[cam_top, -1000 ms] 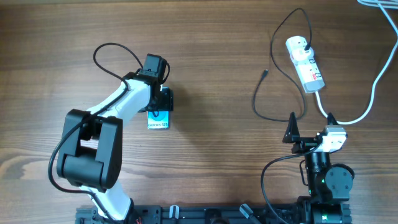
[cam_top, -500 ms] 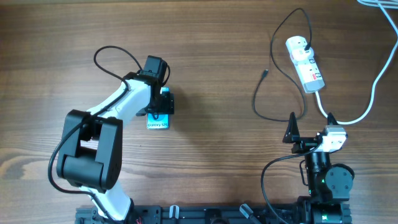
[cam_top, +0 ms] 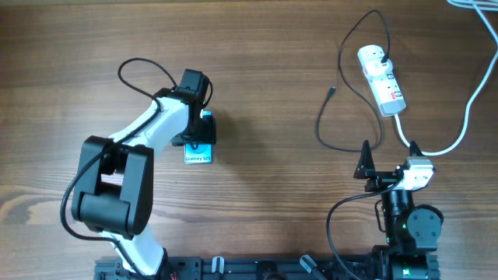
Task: Plug charger to phone and switch on socket
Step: 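Lift the smartphone with the left gripper and tilt it upright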
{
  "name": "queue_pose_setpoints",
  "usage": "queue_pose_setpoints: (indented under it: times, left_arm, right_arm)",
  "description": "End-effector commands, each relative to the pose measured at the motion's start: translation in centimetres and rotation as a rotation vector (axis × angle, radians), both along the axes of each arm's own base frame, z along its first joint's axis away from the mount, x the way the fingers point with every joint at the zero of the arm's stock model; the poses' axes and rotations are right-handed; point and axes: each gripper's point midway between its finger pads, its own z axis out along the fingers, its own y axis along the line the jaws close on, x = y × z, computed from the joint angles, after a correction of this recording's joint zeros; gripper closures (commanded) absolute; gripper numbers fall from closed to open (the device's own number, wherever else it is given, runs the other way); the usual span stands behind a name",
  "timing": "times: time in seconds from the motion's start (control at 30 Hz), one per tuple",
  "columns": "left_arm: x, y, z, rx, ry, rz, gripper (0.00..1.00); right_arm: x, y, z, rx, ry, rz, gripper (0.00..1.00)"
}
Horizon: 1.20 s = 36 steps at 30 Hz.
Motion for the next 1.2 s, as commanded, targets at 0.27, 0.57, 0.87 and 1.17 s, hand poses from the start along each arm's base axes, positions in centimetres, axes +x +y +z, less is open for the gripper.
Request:
queue_pose_setpoints:
  times: [0.27, 0.57, 0.87, 1.17]
  left_arm:
    - [0.4, -0.5, 0.8, -0.015, 0.043, 0.004, 0.39]
    - [0.8, -0.8, 1.9, -0.029, 0.049, 0.026, 0.42]
    - [1.3, -3.3, 4.0, -0.164, 0.073, 0.073, 0.42]
    - [0.9, -7.4, 5.8, -0.403, 0.156, 0.233, 0.41]
  right_arm:
    - [-0.1, 0.3, 0.2, -0.011, -0.01, 0.018, 0.0]
    - [-0.1, 0.3, 0.2, -0.011, -0.01, 0.018, 0.0]
    - [-0.1, 0.3, 0.2, -0.011, -0.01, 0.018, 0.0]
    - [0.0, 0.3, 0.1, -0.011, -0.007, 0.018, 0.0]
